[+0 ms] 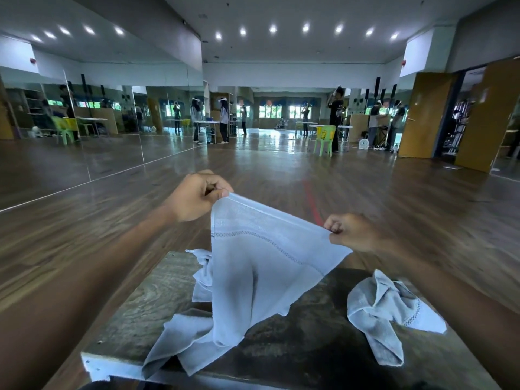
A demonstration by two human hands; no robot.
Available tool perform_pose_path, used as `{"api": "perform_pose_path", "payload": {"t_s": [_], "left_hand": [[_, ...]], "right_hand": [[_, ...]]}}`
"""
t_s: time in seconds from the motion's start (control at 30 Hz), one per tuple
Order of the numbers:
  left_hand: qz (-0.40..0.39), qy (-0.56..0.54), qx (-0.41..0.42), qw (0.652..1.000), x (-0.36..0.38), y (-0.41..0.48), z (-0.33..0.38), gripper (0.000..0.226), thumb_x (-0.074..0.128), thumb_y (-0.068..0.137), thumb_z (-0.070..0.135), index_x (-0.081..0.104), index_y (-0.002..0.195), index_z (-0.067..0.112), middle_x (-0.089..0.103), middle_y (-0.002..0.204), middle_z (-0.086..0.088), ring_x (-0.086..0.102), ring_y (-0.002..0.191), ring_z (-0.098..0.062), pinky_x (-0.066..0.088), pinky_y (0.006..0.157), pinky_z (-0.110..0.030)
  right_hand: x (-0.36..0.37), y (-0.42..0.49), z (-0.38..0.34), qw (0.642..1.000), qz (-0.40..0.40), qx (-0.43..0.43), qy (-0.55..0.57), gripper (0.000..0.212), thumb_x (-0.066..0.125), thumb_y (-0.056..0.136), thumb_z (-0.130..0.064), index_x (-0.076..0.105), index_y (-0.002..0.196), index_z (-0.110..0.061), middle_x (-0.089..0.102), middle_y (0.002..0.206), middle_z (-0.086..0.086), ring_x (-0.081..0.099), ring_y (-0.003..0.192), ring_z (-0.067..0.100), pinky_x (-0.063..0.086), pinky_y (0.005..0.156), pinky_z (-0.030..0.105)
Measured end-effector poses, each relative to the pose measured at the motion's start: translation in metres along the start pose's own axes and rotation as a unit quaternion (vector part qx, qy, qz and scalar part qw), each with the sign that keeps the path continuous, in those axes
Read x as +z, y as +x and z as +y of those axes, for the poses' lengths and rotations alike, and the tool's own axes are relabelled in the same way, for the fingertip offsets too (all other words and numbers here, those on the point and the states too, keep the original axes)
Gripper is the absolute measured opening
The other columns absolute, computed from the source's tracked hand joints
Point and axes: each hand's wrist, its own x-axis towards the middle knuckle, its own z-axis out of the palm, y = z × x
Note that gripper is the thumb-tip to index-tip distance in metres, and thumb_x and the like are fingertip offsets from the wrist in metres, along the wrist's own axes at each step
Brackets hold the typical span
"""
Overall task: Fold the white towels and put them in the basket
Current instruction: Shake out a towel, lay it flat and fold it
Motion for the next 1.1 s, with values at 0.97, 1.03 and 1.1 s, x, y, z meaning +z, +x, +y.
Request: {"api": "perform_pose_path", "payload": {"t_s": [0.97, 1.03, 1.1], "left_hand": [[0.069, 0.219, 0.01, 0.973, -0.137, 0.092, 0.069, 0.013, 0.05, 0.097, 0.014, 0.062, 0.097, 0.01, 0.062, 0.093, -0.003, 0.056, 0.083, -0.018, 0.038, 0.065, -0.026], [0.08, 0.224, 0.022, 0.971, -0.148, 0.093, 0.079, 0.013, 0.05, 0.097, 0.014, 0.063, 0.098, 0.009, 0.063, 0.094, -0.004, 0.055, 0.083, -0.019, 0.038, 0.066, -0.027], [0.091, 0.239, 0.036, 0.966, -0.159, 0.096, 0.085, 0.014, 0.051, 0.096, 0.013, 0.063, 0.1, 0.006, 0.065, 0.096, -0.007, 0.054, 0.083, -0.019, 0.038, 0.069, -0.028]], "right_hand": [[-0.214, 0.023, -0.102, 0.97, 0.139, -0.117, -0.158, 0.022, 0.043, 0.094, -0.006, 0.051, 0.078, -0.018, 0.052, 0.071, 0.001, 0.044, 0.061, 0.014, 0.034, 0.056, 0.03], [-0.225, 0.017, -0.109, 0.971, 0.147, -0.122, -0.144, 0.023, 0.043, 0.096, -0.008, 0.05, 0.081, -0.023, 0.053, 0.075, -0.004, 0.046, 0.065, 0.011, 0.035, 0.056, 0.026], [-0.236, 0.016, -0.115, 0.971, 0.156, -0.122, -0.134, 0.019, 0.044, 0.097, -0.009, 0.051, 0.085, -0.022, 0.053, 0.078, -0.007, 0.047, 0.068, 0.006, 0.035, 0.056, 0.022]]}}
